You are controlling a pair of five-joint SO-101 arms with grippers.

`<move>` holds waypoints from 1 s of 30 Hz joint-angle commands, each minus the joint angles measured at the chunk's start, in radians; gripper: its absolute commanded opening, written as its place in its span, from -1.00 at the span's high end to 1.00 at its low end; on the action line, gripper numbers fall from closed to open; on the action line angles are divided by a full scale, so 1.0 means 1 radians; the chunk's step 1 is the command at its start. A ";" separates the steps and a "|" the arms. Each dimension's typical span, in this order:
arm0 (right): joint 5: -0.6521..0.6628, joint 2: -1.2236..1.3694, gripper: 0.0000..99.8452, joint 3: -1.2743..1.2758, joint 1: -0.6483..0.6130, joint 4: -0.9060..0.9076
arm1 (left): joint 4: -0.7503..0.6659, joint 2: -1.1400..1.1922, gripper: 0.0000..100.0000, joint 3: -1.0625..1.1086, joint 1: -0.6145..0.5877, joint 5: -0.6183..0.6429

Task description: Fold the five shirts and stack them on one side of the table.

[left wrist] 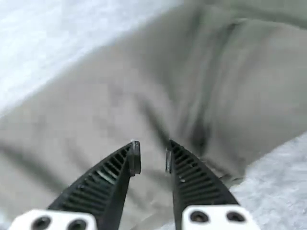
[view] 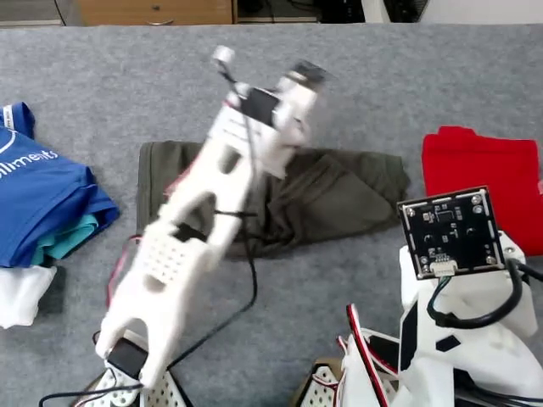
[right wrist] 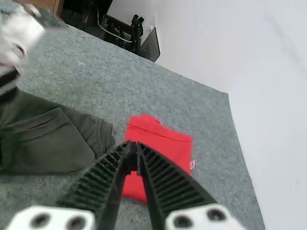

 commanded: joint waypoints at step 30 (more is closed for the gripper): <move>0.003 -0.002 0.99 0.093 0.022 0.091 | 0.011 -0.199 0.51 0.529 -0.624 -0.015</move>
